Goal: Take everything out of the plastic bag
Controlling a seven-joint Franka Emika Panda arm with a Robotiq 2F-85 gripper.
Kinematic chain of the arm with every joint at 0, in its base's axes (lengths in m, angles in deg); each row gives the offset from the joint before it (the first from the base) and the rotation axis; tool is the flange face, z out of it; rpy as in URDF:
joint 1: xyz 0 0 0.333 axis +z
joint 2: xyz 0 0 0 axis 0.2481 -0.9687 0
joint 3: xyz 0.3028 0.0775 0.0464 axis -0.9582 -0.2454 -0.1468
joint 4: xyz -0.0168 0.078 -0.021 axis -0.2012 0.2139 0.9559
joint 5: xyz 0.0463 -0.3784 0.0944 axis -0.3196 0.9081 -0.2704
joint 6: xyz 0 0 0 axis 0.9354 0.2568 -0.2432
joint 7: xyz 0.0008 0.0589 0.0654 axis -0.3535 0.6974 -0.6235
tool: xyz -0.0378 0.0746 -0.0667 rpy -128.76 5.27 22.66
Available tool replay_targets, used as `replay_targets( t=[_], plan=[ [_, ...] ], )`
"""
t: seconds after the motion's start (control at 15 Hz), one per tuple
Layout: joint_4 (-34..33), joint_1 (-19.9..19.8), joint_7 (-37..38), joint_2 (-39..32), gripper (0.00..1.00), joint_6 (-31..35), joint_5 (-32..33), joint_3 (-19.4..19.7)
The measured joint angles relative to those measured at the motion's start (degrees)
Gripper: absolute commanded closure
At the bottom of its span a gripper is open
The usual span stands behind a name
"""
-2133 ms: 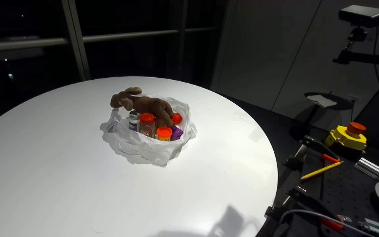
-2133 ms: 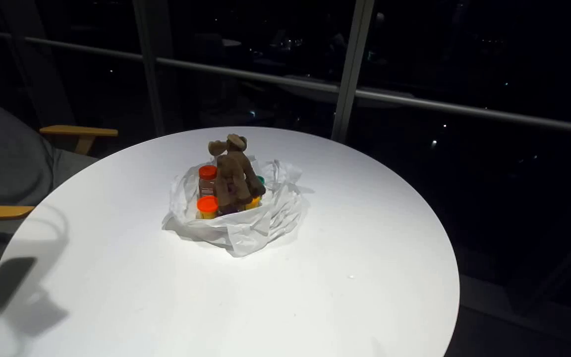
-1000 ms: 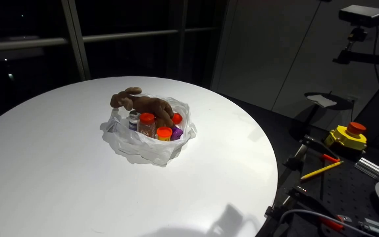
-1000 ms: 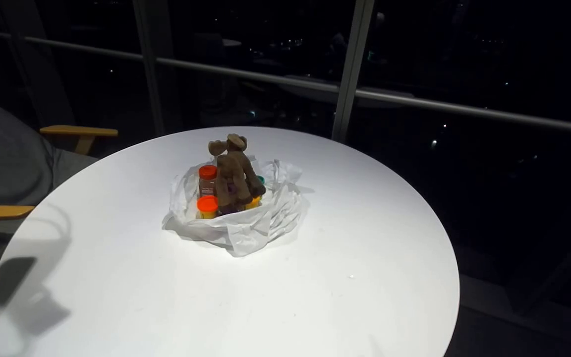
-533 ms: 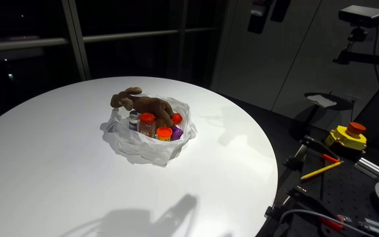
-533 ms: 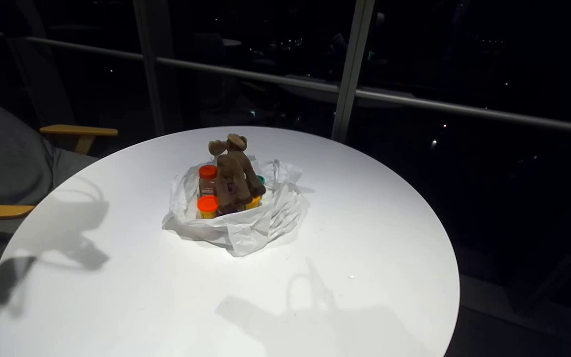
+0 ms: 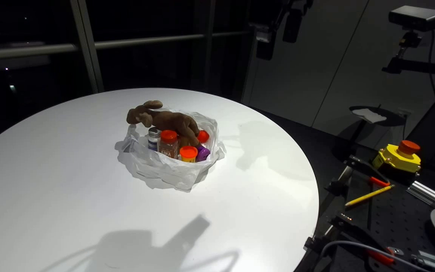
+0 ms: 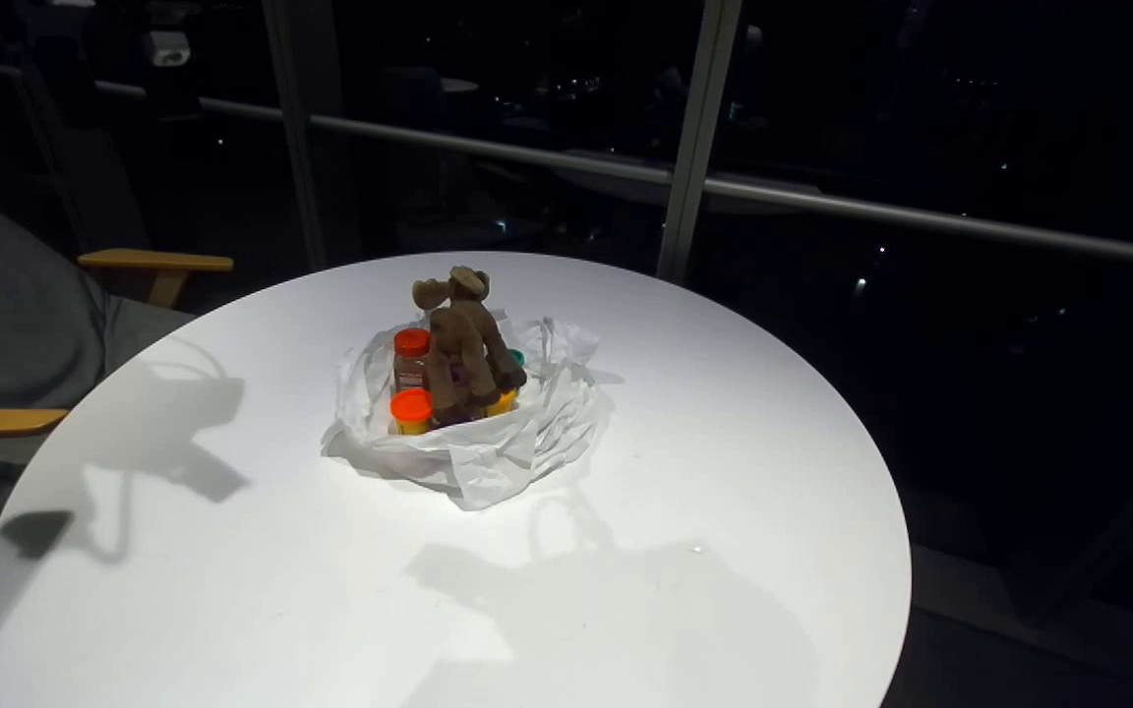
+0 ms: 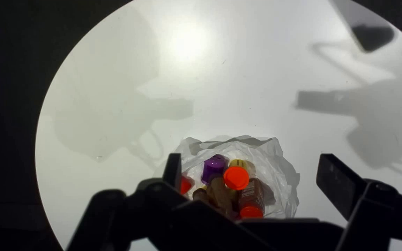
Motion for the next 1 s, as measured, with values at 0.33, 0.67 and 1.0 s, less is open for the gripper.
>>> replay_targets(
  t=[0.33, 0.67, 1.0],
  plan=[
    [0.16, 0.21, 0.0, 0.3, 0.0, -0.01, 0.0, 0.03],
    [0.24, 0.68, 0.0, 0.19, 0.0, -0.01, 0.0, 0.54],
    [-2.78, 2.93, -3.18, -5.14, 0.0, 0.97, 6.27, 4.6]
  ],
)
